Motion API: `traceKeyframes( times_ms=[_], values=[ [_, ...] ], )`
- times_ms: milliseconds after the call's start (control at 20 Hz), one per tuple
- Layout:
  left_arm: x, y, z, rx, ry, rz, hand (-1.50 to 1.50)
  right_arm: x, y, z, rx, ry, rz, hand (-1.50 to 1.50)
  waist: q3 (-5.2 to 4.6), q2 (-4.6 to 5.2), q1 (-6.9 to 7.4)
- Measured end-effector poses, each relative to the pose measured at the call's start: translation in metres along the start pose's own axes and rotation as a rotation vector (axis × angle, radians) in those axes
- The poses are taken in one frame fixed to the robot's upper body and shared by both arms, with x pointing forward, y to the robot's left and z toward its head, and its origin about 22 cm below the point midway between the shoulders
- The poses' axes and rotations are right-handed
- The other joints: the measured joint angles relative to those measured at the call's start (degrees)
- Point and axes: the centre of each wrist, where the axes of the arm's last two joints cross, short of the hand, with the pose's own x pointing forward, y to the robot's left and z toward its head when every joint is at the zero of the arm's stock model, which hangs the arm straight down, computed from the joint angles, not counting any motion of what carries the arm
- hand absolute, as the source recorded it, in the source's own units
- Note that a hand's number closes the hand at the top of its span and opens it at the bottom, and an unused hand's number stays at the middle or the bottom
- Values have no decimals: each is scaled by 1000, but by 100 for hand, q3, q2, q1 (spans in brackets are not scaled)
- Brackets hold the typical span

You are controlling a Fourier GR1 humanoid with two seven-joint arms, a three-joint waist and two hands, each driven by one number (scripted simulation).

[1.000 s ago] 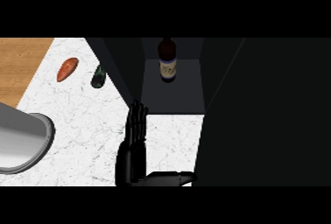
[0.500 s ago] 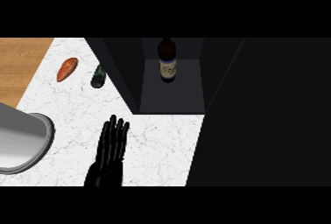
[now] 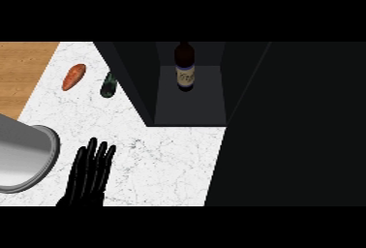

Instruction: Pick up the wine, place it into the cabinet and close the cabinet

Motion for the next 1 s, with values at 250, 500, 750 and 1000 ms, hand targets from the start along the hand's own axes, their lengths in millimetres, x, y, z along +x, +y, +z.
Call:
traceKeyframes(
  times_ms=[250,500,750,1000],
  values=[
    [14,24,1,11,-10,-11,-150,-6,16,2,71,67,-93,150,-2,-5,6],
    [28,51,-4,44,-36,-17,-150,-5,36,3,173,102,-154,150,-4,-9,11],
    [40,78,-7,71,-48,-25,-150,0,56,2,314,80,-151,150,-6,-13,15],
    [53,99,-8,83,-49,-40,-150,6,75,2,341,82,-169,150,-9,-22,11]
  ],
)
